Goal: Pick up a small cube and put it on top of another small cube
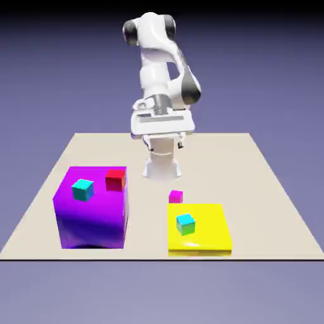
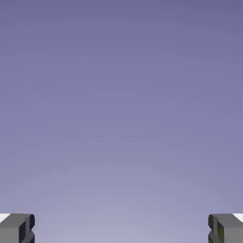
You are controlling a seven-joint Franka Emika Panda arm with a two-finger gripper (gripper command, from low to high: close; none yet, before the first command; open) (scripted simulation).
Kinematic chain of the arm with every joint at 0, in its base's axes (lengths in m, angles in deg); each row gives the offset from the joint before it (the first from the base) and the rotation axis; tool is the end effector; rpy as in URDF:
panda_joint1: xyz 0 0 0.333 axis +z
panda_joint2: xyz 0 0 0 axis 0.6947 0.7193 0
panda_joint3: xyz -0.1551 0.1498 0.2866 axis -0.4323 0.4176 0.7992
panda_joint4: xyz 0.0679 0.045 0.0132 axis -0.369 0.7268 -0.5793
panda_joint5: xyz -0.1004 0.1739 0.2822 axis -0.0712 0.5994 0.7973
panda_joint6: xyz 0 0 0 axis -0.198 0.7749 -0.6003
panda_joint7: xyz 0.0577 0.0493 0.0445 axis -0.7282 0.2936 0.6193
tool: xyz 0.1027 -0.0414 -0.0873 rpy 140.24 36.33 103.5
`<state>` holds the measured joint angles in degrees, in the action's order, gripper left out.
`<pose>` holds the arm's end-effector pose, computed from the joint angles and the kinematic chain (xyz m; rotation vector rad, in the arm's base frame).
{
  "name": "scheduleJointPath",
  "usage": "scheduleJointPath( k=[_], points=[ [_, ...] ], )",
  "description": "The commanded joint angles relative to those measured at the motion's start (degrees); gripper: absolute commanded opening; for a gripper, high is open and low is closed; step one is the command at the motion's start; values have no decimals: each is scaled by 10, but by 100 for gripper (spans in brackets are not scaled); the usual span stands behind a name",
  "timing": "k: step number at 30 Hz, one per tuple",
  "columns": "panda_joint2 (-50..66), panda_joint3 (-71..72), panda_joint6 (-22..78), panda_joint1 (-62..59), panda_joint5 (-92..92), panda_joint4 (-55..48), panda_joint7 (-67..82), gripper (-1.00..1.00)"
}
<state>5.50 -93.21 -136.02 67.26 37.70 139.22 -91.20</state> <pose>0.3574 -0.0199 0.4717 -2.4848 0.5855 -0.9950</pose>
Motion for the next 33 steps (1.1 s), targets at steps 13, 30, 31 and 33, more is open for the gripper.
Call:
scheduleJointPath(
  k=[13,30,31,33],
  points=[
    [10,-150,-47,181,220,12,324,0],
    [23,-345,-108,418,508,29,748,0],
    [23,-357,-111,432,525,30,772,0],
    [25,-380,-119,460,559,31,822,0]
  ],
)
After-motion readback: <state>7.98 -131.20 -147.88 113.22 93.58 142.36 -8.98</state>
